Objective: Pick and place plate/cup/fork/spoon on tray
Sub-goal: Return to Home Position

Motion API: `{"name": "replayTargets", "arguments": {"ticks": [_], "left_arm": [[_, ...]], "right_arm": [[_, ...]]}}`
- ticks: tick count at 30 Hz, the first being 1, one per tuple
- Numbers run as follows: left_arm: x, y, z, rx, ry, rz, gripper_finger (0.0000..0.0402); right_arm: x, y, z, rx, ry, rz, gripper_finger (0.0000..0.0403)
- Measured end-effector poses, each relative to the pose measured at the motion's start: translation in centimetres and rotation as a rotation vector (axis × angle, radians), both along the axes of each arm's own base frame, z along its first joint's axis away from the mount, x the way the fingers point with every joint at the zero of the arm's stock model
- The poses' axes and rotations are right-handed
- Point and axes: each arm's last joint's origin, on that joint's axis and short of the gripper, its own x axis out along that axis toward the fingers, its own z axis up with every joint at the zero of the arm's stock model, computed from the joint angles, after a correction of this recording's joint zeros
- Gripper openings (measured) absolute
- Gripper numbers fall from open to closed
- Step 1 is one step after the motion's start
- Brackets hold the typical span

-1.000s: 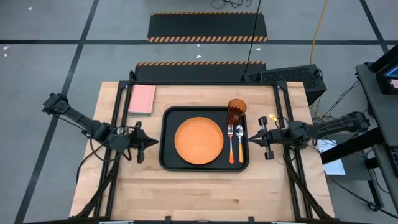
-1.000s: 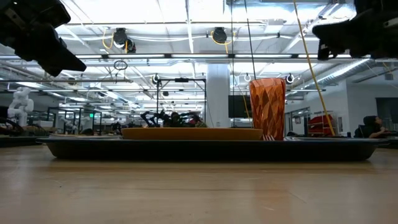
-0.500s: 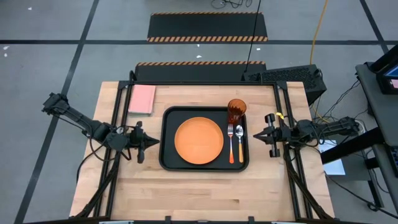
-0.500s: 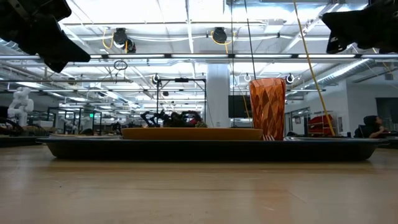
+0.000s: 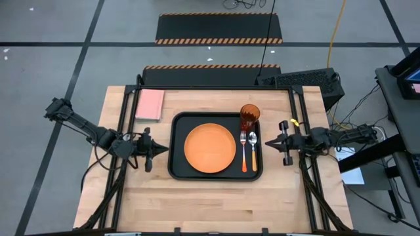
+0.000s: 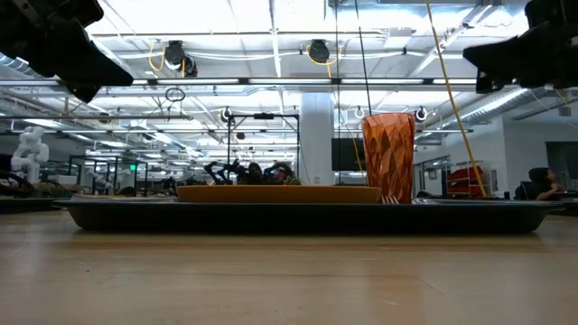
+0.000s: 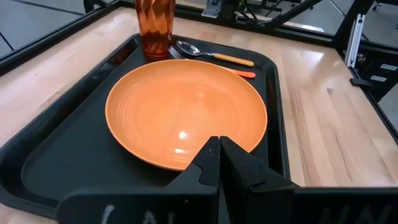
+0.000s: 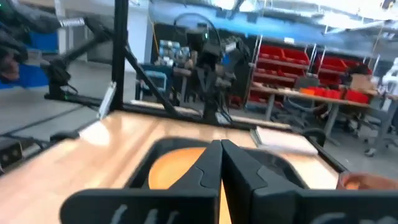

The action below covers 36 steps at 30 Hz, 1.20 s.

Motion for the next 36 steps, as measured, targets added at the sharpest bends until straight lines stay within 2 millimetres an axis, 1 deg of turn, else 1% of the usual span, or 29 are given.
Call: {"name": "replayTargets", "arguments": {"ticks": [6,12,16,24,28,36], "left_arm": [[0.0,0.0,0.0,0.002,0.002,-0.001,0.0003],[0.0,0.0,0.0,0.022,0.005,-0.008,0.0004],[0.0,0.0,0.0,0.027,0.006,-0.011,0.0005],[-0.1,0.0,0.0,0.025,0.002,-0.012,0.0005],[-0.5,0.2,0.5,0.028,-0.029,-0.020,0.0003],[-2.0,1.1,0.9,0.081,-0.040,-0.025,0.0004]], "right_arm": [[0.1,-0.1,-0.6,0.018,0.062,-0.011,0.0000],[0.1,-0.4,-0.7,0.013,0.073,-0.036,0.0000],[0.2,-0.5,-0.9,0.013,0.089,-0.012,0.0000],[0.4,-1.0,-1.1,0.021,0.122,-0.059,0.0000],[0.5,-0.9,-1.3,0.016,0.144,-0.061,0.0000],[0.6,-0.9,-1.3,0.017,0.147,-0.060,0.0000]]}}
